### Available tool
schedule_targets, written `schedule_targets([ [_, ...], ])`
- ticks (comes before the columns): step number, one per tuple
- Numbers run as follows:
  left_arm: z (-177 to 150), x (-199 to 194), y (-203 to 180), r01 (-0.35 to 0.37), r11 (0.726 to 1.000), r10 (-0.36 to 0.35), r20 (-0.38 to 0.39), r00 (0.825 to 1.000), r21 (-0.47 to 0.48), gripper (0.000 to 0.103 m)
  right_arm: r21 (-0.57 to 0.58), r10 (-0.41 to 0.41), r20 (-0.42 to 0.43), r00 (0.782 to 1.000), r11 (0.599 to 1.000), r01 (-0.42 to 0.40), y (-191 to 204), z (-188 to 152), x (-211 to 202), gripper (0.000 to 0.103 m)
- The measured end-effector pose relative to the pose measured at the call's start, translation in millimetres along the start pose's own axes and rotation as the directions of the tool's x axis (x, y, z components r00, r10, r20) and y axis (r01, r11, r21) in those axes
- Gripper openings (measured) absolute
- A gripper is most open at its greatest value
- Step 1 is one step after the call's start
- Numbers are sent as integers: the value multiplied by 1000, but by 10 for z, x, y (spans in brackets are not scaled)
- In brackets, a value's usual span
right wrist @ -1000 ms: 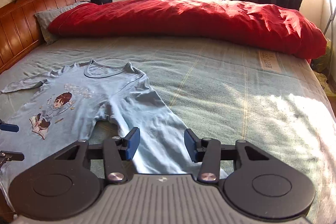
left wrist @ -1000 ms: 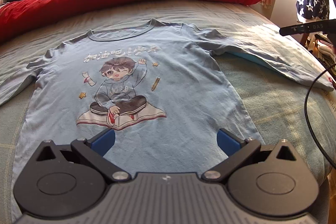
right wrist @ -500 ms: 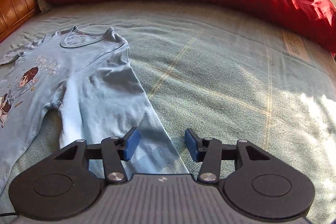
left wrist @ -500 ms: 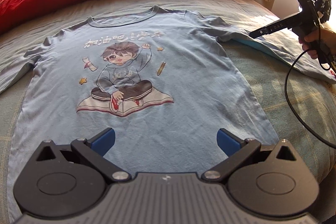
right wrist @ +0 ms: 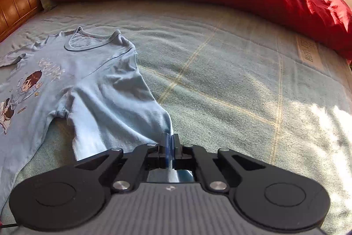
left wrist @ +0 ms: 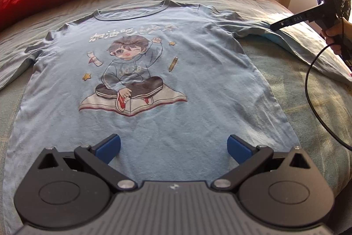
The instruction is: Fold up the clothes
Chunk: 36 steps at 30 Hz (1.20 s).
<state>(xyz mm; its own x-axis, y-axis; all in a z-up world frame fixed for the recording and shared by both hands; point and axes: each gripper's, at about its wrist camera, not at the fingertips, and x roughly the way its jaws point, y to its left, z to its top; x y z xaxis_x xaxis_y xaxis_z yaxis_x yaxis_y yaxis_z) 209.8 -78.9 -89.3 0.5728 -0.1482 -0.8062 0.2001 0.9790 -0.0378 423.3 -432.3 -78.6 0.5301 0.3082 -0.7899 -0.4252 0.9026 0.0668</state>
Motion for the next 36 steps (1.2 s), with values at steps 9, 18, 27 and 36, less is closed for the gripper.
schedule_targets([
  [9,24,5,74,-12,1000,12,1,1000,-15,102,-15,-5,-6,1000,1000,4,1,99,31,15],
  [18,117,49,74,-7,1000,7,7,1000,0,102,-20,136,42,990,991,-135,94,540,349,33],
  [27,116,112,184,-30,999,30,-6,1000,-28,102,-102,156,22,987,983,-153,279,599,639,1],
  [36,90,14,123,-2,1000,2,12,1000,-18,102,18,88,83,993,996,-90,208,633,450,11],
])
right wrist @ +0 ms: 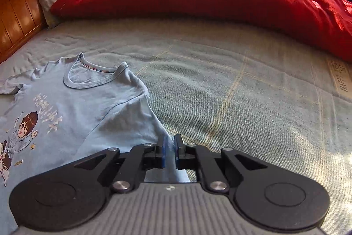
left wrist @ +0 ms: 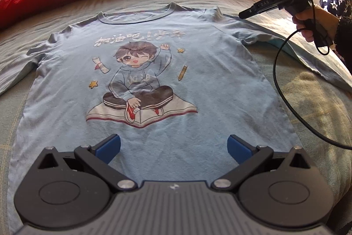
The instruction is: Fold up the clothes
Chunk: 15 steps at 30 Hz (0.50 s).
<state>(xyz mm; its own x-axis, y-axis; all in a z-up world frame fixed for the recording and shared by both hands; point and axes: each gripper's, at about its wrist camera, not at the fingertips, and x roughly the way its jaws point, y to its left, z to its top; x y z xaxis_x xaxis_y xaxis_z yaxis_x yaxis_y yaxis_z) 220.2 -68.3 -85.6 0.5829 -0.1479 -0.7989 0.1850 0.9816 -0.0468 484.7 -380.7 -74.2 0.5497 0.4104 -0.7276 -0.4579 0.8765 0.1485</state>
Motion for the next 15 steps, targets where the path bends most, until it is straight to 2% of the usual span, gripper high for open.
schedule_targets([
  [3,-13,-56,9,1,1000,-1,12,1000,-7,102,11,35,23,999,999,-35,105,-25,-345,14],
  [5,-28,-86,4,6,1000,-6,18,1000,-8,102,12,48,6,999,999,-48,189,-91,-468,14],
  [10,-108,-150,-52,23,1000,-23,14,1000,-2,102,2,43,-73,996,999,-43,498,-394,-431,14],
  [13,-174,-220,-56,27,1000,-27,11,1000,0,102,29,22,-153,988,999,-18,563,-674,-349,14],
  [15,-208,-269,-48,25,1000,-25,12,1000,2,102,29,20,-146,989,999,-16,572,-774,-532,15],
])
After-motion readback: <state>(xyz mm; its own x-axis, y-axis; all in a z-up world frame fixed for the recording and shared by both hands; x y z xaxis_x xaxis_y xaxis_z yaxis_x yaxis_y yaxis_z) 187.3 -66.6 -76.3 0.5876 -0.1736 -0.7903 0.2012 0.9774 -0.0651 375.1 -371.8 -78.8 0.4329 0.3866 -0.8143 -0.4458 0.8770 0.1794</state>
